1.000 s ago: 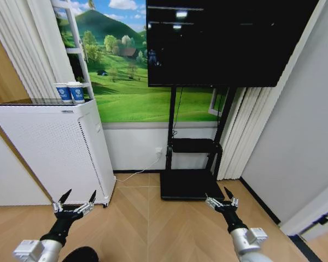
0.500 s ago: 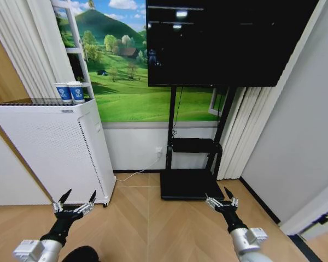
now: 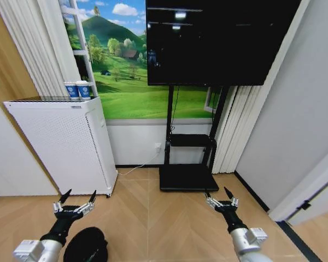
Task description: Pick up the trash bin and place the garbage on the floor into it.
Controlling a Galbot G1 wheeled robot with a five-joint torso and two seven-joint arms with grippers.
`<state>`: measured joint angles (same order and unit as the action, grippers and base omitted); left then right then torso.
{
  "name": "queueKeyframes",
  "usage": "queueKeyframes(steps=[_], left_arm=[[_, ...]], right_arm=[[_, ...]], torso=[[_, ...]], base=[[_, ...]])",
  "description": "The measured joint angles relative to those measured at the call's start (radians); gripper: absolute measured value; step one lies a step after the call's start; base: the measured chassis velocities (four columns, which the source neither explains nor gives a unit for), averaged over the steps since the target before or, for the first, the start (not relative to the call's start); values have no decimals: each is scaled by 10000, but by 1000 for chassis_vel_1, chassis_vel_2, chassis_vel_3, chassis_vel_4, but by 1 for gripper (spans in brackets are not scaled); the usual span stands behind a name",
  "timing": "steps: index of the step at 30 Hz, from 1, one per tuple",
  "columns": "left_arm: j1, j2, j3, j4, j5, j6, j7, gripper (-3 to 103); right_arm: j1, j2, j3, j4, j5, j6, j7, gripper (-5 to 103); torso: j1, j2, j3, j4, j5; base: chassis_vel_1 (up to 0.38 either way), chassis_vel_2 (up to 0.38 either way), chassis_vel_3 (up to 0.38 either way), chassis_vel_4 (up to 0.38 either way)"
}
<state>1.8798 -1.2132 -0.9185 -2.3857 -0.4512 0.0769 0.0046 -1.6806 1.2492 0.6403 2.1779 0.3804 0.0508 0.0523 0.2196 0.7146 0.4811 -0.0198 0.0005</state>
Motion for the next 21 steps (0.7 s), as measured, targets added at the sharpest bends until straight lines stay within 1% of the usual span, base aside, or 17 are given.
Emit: queueKeyframes(steps=[3, 6, 7, 8, 10, 11, 12, 14, 15, 16, 17, 18, 19, 21], left_arm=[[0, 0, 0, 1, 0, 0, 0, 100], [0, 0, 0, 0, 0, 1, -2, 100], [0, 0, 0, 0, 0, 0, 0, 100], [0, 0, 0, 0, 0, 1, 1, 100], [0, 0, -1, 2, 0, 0, -3, 100], [0, 0, 0, 1, 1, 1, 1, 100], [0, 0, 0, 1, 1, 1, 1, 100], [0, 0, 0, 2, 0, 0, 1, 100], [0, 0, 0, 2, 0, 0, 1, 100], [0, -1, 0, 1, 1, 1, 3, 100], [0, 0, 0, 0, 1, 0, 3, 100], [0, 0, 0, 0, 1, 0, 3, 100], [1, 0, 0, 1, 0, 0, 2, 100], [0, -1, 0, 1, 0, 0, 2, 100]], right_arm=[[0, 0, 0, 1, 0, 0, 0, 100], [4, 0, 1, 0, 0, 1, 0, 100], [0, 0, 0, 0, 0, 0, 1, 100], [3, -1, 2, 0, 0, 0, 1, 100], [-1, 0, -1, 0, 0, -1, 0, 100], [8, -1, 3, 0, 0, 0, 1, 100], [8, -1, 3, 0, 0, 0, 1, 100], [1, -1, 3, 1, 0, 0, 1, 100], [1, -1, 3, 1, 0, 0, 1, 100], [1, -1, 3, 0, 0, 0, 1, 100], [1, -1, 2, 0, 0, 0, 1, 100], [1, -1, 2, 0, 0, 0, 1, 100], [0, -1, 3, 1, 0, 0, 1, 100], [-1, -1, 2, 1, 0, 0, 1, 100]], torso=[[-1, -1, -2, 1, -11], [-3, -6, -4, 2, -5], [-2, -8, -4, -1, 4], [-4, -8, -8, 1, -11], [-5, -11, -7, 1, -12], [-5, -12, -8, 1, 2], [-5, -12, -8, 1, 2], [-8, -13, -10, 1, -14], [-8, -13, -10, 1, -14], [-10, -15, -10, -1, -8], [-9, -17, -10, 1, 8], [-9, -17, -10, 1, 8], [-11, -17, -11, 0, -15], [-10, -17, -12, 0, -15]], base=[[275, -279, -282, 292], [315, -307, -315, 313], [316, -308, -296, 319], [310, -344, -296, 331], [338, -351, -310, 353], [366, -335, -372, 375], [366, -335, -372, 375], [358, -363, -349, 352], [377, -363, -349, 348], [431, -353, -386, 348], [431, -353, -386, 348], [431, -353, -386, 348], [399, -286, -392, 288], [417, -286, -392, 273]])
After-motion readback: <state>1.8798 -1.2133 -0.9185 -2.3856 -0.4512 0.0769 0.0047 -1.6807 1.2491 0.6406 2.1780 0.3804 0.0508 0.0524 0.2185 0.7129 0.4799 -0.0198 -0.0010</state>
